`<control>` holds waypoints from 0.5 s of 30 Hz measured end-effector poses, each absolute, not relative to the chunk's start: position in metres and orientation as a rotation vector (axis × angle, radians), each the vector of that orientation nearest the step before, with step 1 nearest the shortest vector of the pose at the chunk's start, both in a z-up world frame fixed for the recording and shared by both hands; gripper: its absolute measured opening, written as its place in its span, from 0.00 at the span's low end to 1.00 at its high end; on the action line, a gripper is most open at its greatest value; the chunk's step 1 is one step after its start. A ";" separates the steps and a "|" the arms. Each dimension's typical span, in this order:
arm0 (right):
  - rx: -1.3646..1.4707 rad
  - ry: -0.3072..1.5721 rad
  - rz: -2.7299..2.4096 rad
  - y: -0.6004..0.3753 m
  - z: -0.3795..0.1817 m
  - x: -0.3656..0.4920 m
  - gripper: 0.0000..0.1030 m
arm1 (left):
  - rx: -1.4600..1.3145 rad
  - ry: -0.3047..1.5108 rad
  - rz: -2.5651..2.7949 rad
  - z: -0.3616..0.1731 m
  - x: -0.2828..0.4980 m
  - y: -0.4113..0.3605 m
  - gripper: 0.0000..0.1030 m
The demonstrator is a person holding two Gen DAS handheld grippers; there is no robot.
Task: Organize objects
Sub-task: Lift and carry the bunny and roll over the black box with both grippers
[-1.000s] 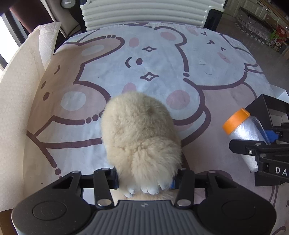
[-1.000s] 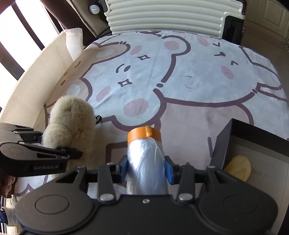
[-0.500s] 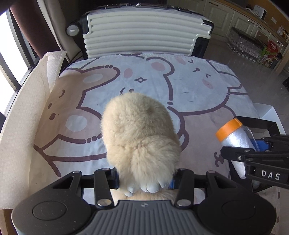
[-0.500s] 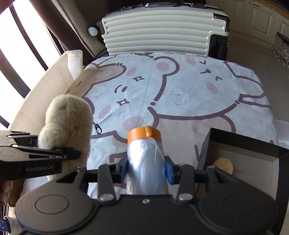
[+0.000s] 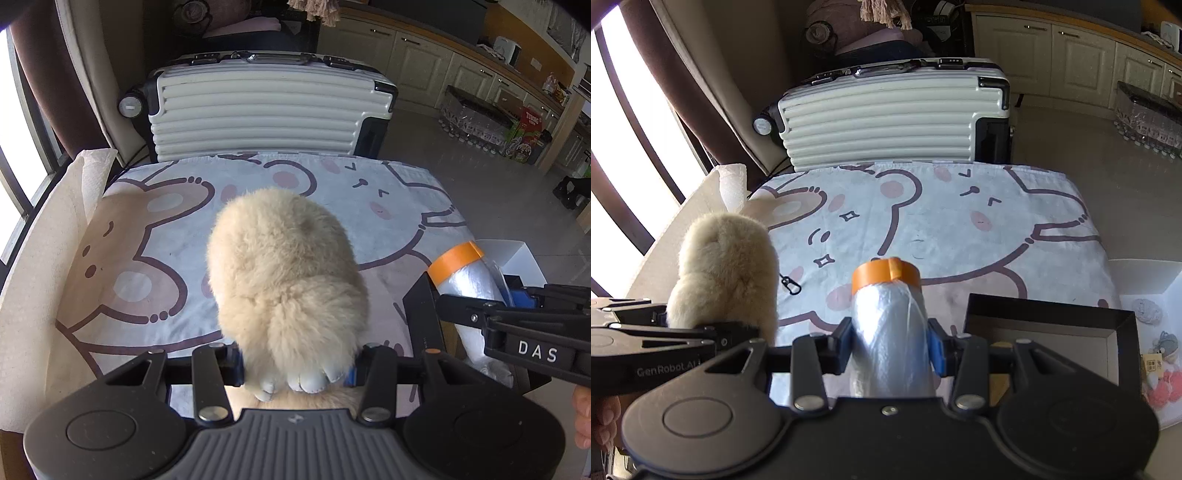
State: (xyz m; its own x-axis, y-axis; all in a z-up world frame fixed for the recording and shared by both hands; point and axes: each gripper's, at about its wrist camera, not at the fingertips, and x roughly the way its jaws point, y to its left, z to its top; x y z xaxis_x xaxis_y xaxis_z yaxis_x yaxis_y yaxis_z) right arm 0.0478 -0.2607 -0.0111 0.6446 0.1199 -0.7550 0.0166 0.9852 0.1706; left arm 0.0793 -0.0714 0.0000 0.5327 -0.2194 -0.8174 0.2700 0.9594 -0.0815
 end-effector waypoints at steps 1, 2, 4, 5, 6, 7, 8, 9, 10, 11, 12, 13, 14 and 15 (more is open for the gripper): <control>0.169 0.865 0.057 -0.262 -0.010 0.046 0.41 | 0.057 0.966 -0.296 0.000 0.079 -0.074 0.45; 0.170 0.862 0.054 -0.265 -0.009 0.044 0.41 | 0.055 0.966 -0.299 0.000 0.078 -0.075 0.45; 0.173 0.859 0.044 -0.270 -0.008 0.042 0.41 | 0.053 0.965 -0.304 0.000 0.078 -0.080 0.45; 0.175 0.858 0.037 -0.274 -0.008 0.040 0.41 | 0.050 0.965 -0.306 0.000 0.078 -0.082 0.45; 0.178 0.858 0.029 -0.278 -0.008 0.039 0.41 | 0.046 0.964 -0.309 0.000 0.078 -0.085 0.45; 0.182 0.858 0.020 -0.282 -0.008 0.038 0.41 | 0.041 0.964 -0.312 0.000 0.078 -0.088 0.45; 0.187 0.857 0.012 -0.286 -0.008 0.036 0.41 | 0.037 0.964 -0.317 -0.001 0.079 -0.091 0.45; 0.192 0.856 0.004 -0.290 -0.008 0.035 0.41 | 0.034 0.965 -0.322 -0.001 0.079 -0.095 0.45; 0.198 0.854 -0.005 -0.296 -0.008 0.033 0.41 | 0.032 0.967 -0.328 -0.002 0.079 -0.100 0.45; 0.203 0.853 -0.013 -0.300 -0.008 0.031 0.41 | 0.032 0.969 -0.336 -0.002 0.079 -0.104 0.45; 0.205 0.852 -0.020 -0.304 -0.008 0.030 0.41 | 0.034 0.969 -0.344 -0.003 0.079 -0.110 0.45; 0.206 0.850 -0.028 -0.308 -0.007 0.027 0.41 | 0.036 0.969 -0.350 -0.004 0.079 -0.115 0.45; 0.208 0.849 -0.035 -0.313 -0.007 0.025 0.41 | 0.038 0.968 -0.358 -0.004 0.079 -0.121 0.45; 0.210 0.848 -0.044 -0.318 -0.007 0.023 0.41 | 0.038 0.968 -0.367 -0.004 0.079 -0.126 0.45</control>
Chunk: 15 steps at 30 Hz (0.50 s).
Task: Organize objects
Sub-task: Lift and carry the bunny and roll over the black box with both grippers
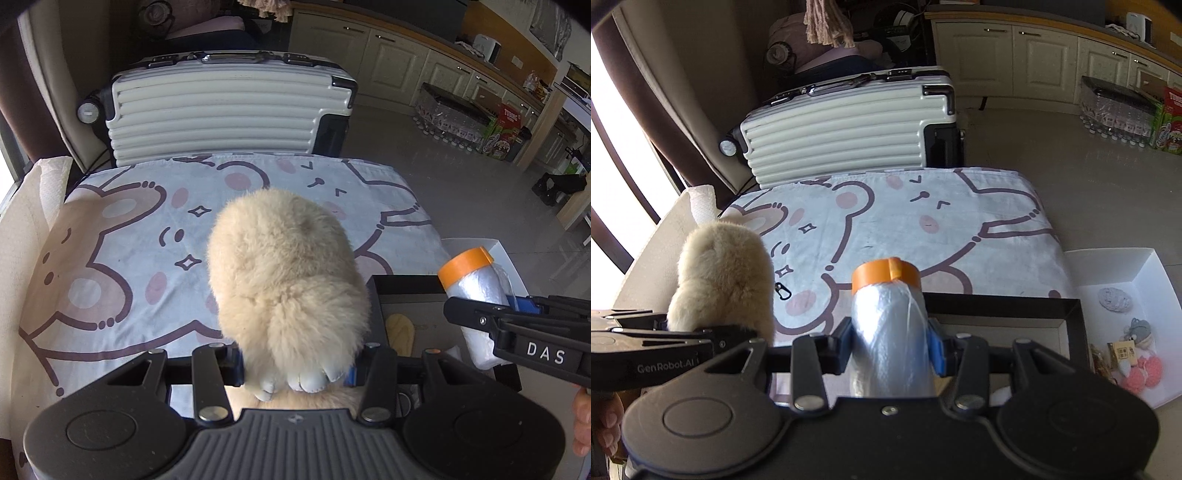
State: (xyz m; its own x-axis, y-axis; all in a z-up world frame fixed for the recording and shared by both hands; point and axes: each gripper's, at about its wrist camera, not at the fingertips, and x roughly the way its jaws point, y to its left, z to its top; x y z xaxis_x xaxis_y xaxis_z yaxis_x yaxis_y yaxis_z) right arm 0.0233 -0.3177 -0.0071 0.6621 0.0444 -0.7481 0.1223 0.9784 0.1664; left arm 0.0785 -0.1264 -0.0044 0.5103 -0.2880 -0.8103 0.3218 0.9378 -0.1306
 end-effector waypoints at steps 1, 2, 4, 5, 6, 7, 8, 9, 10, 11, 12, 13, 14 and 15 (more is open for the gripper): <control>0.212 0.847 -0.053 -0.322 -0.007 0.022 0.41 | 0.039 0.969 -0.377 -0.005 0.078 -0.132 0.45; 0.217 0.847 -0.064 -0.328 -0.008 0.019 0.41 | 0.040 0.970 -0.387 -0.006 0.078 -0.138 0.45; 0.225 0.848 -0.087 -0.339 -0.009 0.014 0.41 | 0.049 0.972 -0.407 -0.008 0.076 -0.150 0.45; 0.228 0.850 -0.098 -0.344 -0.010 0.012 0.41 | 0.053 0.973 -0.416 -0.008 0.075 -0.156 0.45; 0.231 0.851 -0.109 -0.349 -0.010 0.010 0.41 | 0.054 0.973 -0.424 -0.009 0.075 -0.161 0.45; 0.236 0.851 -0.121 -0.355 -0.011 0.007 0.41 | 0.052 0.973 -0.432 -0.010 0.075 -0.167 0.45; 0.241 0.852 -0.133 -0.360 -0.011 0.005 0.41 | 0.049 0.974 -0.440 -0.010 0.075 -0.172 0.45; 0.246 0.852 -0.145 -0.365 -0.012 0.003 0.41 | 0.046 0.974 -0.449 -0.011 0.074 -0.177 0.45; 0.249 0.851 -0.157 -0.370 -0.012 0.001 0.41 | 0.043 0.975 -0.459 -0.011 0.074 -0.183 0.45; 0.253 0.851 -0.169 -0.375 -0.013 -0.002 0.41 | 0.040 0.975 -0.467 -0.012 0.073 -0.188 0.45; 0.257 0.850 -0.178 -0.380 -0.013 -0.004 0.41 | 0.038 0.975 -0.475 -0.013 0.072 -0.193 0.45; 0.260 0.850 -0.186 -0.384 -0.014 -0.006 0.41 | 0.036 0.975 -0.484 -0.013 0.071 -0.199 0.45; 0.262 0.850 -0.193 -0.388 -0.014 -0.008 0.41 | 0.033 0.975 -0.493 -0.014 0.071 -0.204 0.45; 0.262 0.850 -0.200 -0.392 -0.014 -0.010 0.41 | 0.031 0.978 -0.503 -0.015 0.071 -0.209 0.45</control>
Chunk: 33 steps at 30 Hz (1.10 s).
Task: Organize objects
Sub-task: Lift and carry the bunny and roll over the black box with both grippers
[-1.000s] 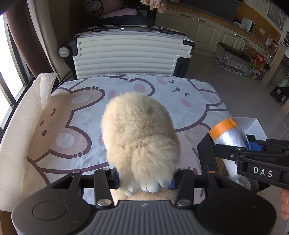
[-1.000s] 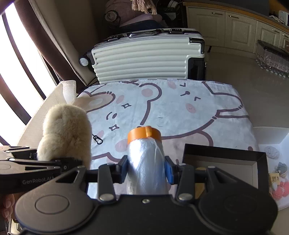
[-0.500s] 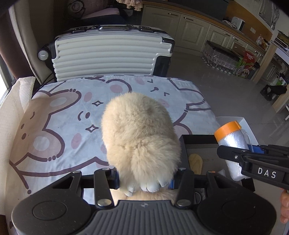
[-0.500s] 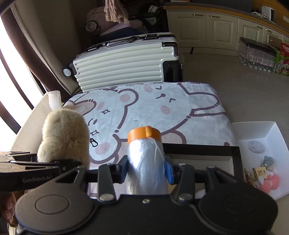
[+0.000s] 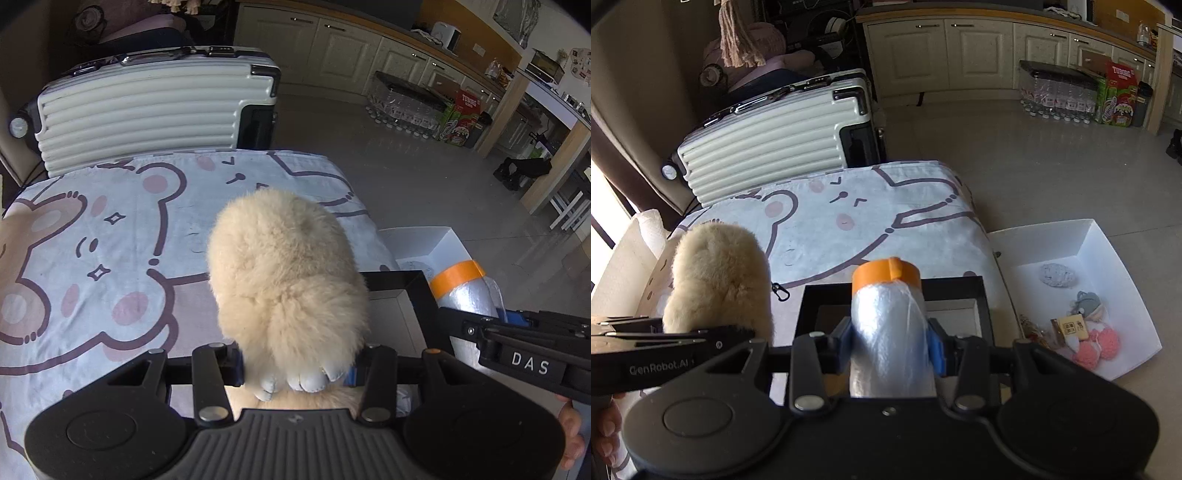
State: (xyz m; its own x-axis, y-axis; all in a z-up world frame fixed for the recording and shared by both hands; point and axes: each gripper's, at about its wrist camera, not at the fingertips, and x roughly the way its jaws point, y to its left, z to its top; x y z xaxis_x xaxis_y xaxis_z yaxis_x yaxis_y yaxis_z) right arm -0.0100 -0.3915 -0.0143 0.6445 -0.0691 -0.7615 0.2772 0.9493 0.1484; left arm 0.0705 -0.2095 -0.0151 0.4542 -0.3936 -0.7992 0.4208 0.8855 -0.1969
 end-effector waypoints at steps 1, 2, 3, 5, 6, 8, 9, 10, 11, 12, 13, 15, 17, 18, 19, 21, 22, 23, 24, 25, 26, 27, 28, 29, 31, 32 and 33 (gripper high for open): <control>0.263 0.850 -0.206 -0.395 -0.015 -0.012 0.41 | 0.030 0.980 -0.511 -0.016 0.070 -0.215 0.45; 0.263 0.851 -0.210 -0.398 -0.015 -0.015 0.41 | 0.030 0.983 -0.519 -0.017 0.069 -0.220 0.45; 0.263 0.851 -0.214 -0.401 -0.015 -0.017 0.41 | 0.032 0.985 -0.527 -0.018 0.069 -0.225 0.45; 0.266 0.851 -0.224 -0.408 -0.016 -0.021 0.41 | 0.035 0.990 -0.540 -0.021 0.067 -0.235 0.45; 0.268 0.851 -0.227 -0.411 -0.016 -0.023 0.41 | 0.035 0.994 -0.548 -0.022 0.067 -0.240 0.45; 0.269 0.852 -0.235 -0.416 -0.017 -0.027 0.41 | 0.034 0.999 -0.558 -0.025 0.066 -0.249 0.45; 0.270 0.851 -0.239 -0.418 -0.017 -0.029 0.41 | 0.032 1.001 -0.562 -0.026 0.066 -0.253 0.45; 0.272 0.849 -0.242 -0.421 -0.017 -0.031 0.41 | 0.027 1.004 -0.567 -0.027 0.065 -0.256 0.45; 0.275 0.848 -0.244 -0.424 -0.017 -0.033 0.41 | 0.023 1.007 -0.570 -0.029 0.065 -0.260 0.45; 0.278 0.846 -0.247 -0.426 -0.017 -0.035 0.41 | 0.018 1.011 -0.575 -0.031 0.065 -0.264 0.45; 0.279 0.844 -0.249 -0.429 -0.017 -0.038 0.41 | 0.011 1.014 -0.581 -0.033 0.065 -0.268 0.45; 0.284 0.840 -0.254 -0.434 -0.017 -0.041 0.41 | 0.000 1.023 -0.587 -0.037 0.064 -0.277 0.45; 0.291 0.836 -0.260 -0.439 -0.017 -0.046 0.41 | -0.011 1.028 -0.595 -0.041 0.064 -0.285 0.45; 0.294 0.834 -0.264 -0.441 -0.017 -0.048 0.41 | -0.019 1.032 -0.600 -0.044 0.063 -0.289 0.45; 0.299 0.831 -0.270 -0.445 -0.017 -0.050 0.41 | -0.027 1.037 -0.608 -0.046 0.063 -0.293 0.45; 0.311 0.826 -0.284 -0.451 -0.017 -0.054 0.41 | -0.054 1.052 -0.623 -0.052 0.063 -0.300 0.45; 0.318 0.822 -0.291 -0.454 -0.016 -0.056 0.41 | -0.062 1.060 -0.625 -0.055 0.064 -0.303 0.45; 0.324 0.819 -0.298 -0.457 -0.016 -0.058 0.41 | -0.069 1.072 -0.626 -0.060 0.065 -0.307 0.45; 0.328 0.818 -0.305 -0.459 -0.016 -0.059 0.41 | -0.073 1.080 -0.626 -0.064 0.066 -0.311 0.45; 0.328 0.817 -0.309 -0.461 -0.016 -0.060 0.41 | -0.075 1.089 -0.626 -0.068 0.066 -0.314 0.45; 0.328 0.817 -0.311 -0.463 -0.016 -0.061 0.41 | -0.077 1.097 -0.626 -0.072 0.067 -0.318 0.45; 0.329 0.817 -0.313 -0.465 -0.016 -0.062 0.41 | -0.079 1.104 -0.628 -0.077 0.067 -0.322 0.45; 0.329 0.818 -0.316 -0.467 -0.016 -0.063 0.41 | -0.084 1.110 -0.633 -0.080 0.067 -0.326 0.45; 0.329 0.818 -0.318 -0.469 -0.017 -0.064 0.41 | -0.088 1.113 -0.644 -0.084 0.068 -0.329 0.45; 0.330 0.823 -0.324 -0.472 -0.018 -0.065 0.41 | -0.095 1.118 -0.650 -0.091 0.070 -0.336 0.45; 0.330 0.827 -0.326 -0.473 -0.020 -0.066 0.41 | -0.096 1.123 -0.652 -0.094 0.071 -0.339 0.45; 0.329 0.832 -0.330 -0.475 -0.021 -0.066 0.41 | -0.097 1.130 -0.655 -0.098 0.072 -0.343 0.45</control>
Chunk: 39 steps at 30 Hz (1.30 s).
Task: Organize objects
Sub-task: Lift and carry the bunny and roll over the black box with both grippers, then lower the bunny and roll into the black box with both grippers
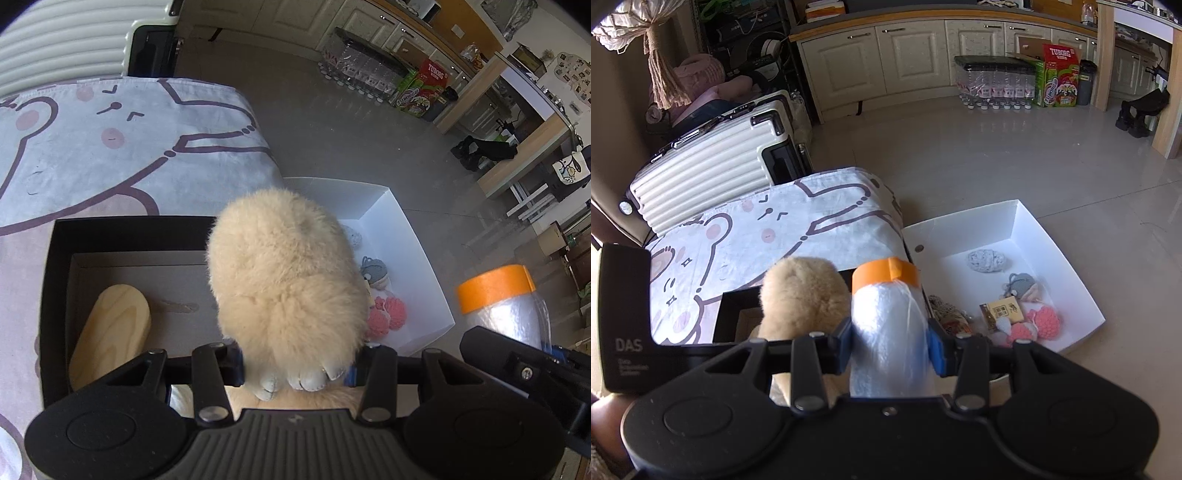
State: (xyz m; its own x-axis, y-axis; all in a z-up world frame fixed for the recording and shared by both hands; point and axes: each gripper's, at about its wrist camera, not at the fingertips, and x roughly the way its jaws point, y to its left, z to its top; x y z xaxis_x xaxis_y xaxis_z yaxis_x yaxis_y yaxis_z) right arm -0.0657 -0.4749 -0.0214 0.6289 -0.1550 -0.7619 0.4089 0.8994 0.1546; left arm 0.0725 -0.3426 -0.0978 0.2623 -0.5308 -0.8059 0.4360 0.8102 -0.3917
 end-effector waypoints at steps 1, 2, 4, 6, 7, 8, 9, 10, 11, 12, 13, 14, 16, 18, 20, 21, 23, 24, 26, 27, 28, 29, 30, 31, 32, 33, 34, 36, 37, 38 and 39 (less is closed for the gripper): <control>0.327 0.838 -0.333 -0.477 -0.023 -0.065 0.41 | -0.098 1.136 -0.656 -0.101 0.074 -0.345 0.45; 0.324 0.843 -0.335 -0.478 -0.025 -0.065 0.41 | -0.095 1.139 -0.654 -0.104 0.074 -0.347 0.46; 0.321 0.852 -0.342 -0.481 -0.029 -0.063 0.41 | -0.087 1.131 -0.646 -0.108 0.076 -0.349 0.49; 0.324 0.859 -0.346 -0.483 -0.032 -0.061 0.41 | -0.092 1.124 -0.637 -0.111 0.079 -0.348 0.58; 0.326 0.862 -0.346 -0.484 -0.033 -0.060 0.41 | -0.092 1.126 -0.633 -0.112 0.080 -0.348 0.62; 0.327 0.864 -0.344 -0.484 -0.034 -0.059 0.41 | -0.088 1.127 -0.624 -0.113 0.081 -0.347 0.71; 0.327 0.865 -0.341 -0.483 -0.035 -0.058 0.41 | -0.089 1.127 -0.624 -0.112 0.082 -0.345 0.80; 0.327 0.867 -0.339 -0.482 -0.036 -0.056 0.41 | -0.092 1.124 -0.627 -0.111 0.084 -0.342 0.82; 0.327 0.868 -0.337 -0.481 -0.036 -0.055 0.41 | -0.095 1.118 -0.627 -0.109 0.085 -0.339 0.83; 0.329 0.867 -0.336 -0.480 -0.037 -0.054 0.41 | -0.099 1.111 -0.625 -0.106 0.086 -0.334 0.83; 0.332 0.866 -0.335 -0.479 -0.037 -0.052 0.41 | -0.103 1.102 -0.624 -0.102 0.088 -0.330 0.83; 0.337 0.865 -0.336 -0.479 -0.038 -0.051 0.41 | -0.107 1.093 -0.622 -0.098 0.089 -0.325 0.83; 0.356 0.862 -0.337 -0.477 -0.040 -0.047 0.41 | -0.115 1.073 -0.618 -0.089 0.091 -0.314 0.83; 0.382 0.861 -0.333 -0.475 -0.042 -0.043 0.41 | -0.105 1.046 -0.600 -0.079 0.093 -0.303 0.83; 0.395 0.859 -0.320 -0.469 -0.042 -0.037 0.41 | -0.081 1.019 -0.573 -0.069 0.095 -0.291 0.83; 0.395 0.861 -0.307 -0.465 -0.043 -0.033 0.41 | -0.070 1.007 -0.559 -0.064 0.096 -0.284 0.83; 0.388 0.868 -0.282 -0.456 -0.045 -0.025 0.41 | -0.052 0.992 -0.537 -0.058 0.098 -0.273 0.83; 0.384 0.872 -0.268 -0.450 -0.046 -0.020 0.41 | -0.044 0.987 -0.527 -0.056 0.099 -0.267 0.83; 0.388 0.878 -0.244 -0.441 -0.049 -0.011 0.41 | -0.027 0.976 -0.507 -0.052 0.102 -0.255 0.83; 0.394 0.882 -0.232 -0.437 -0.050 -0.006 0.41 | -0.021 0.972 -0.497 -0.049 0.103 -0.250 0.83; 0.400 0.887 -0.219 -0.432 -0.052 -0.002 0.41 | -0.017 0.968 -0.488 -0.047 0.104 -0.244 0.83; 0.403 0.893 -0.207 -0.428 -0.054 0.002 0.41 | -0.010 0.966 -0.480 -0.046 0.105 -0.239 0.83; 0.405 0.899 -0.196 -0.424 -0.055 0.007 0.41 | 0.000 0.962 -0.469 -0.044 0.106 -0.235 0.83; 0.407 0.904 -0.187 -0.420 -0.057 0.010 0.41 | 0.009 0.956 -0.460 -0.043 0.107 -0.231 0.83; 0.411 0.909 -0.177 -0.416 -0.059 0.014 0.41 | 0.017 0.950 -0.450 -0.042 0.108 -0.228 0.83; 0.421 0.914 -0.166 -0.413 -0.061 0.018 0.41 | 0.023 0.948 -0.441 -0.042 0.109 -0.225 0.83; 0.434 0.918 -0.157 -0.410 -0.064 0.022 0.41 | 0.028 0.947 -0.435 -0.042 0.110 -0.222 0.83; 0.467 0.926 -0.146 -0.406 -0.071 0.030 0.41 | 0.036 0.951 -0.429 -0.044 0.112 -0.218 0.83; 0.479 0.933 -0.150 -0.405 -0.074 0.033 0.41 | 0.042 0.956 -0.427 -0.045 0.113 -0.216 0.83; 0.489 0.939 -0.157 -0.404 -0.078 0.037 0.41 | 0.047 0.959 -0.426 -0.046 0.113 -0.215 0.83; 0.499 0.945 -0.165 -0.403 -0.082 0.040 0.41 | 0.052 0.961 -0.426 -0.047 0.114 -0.213 0.83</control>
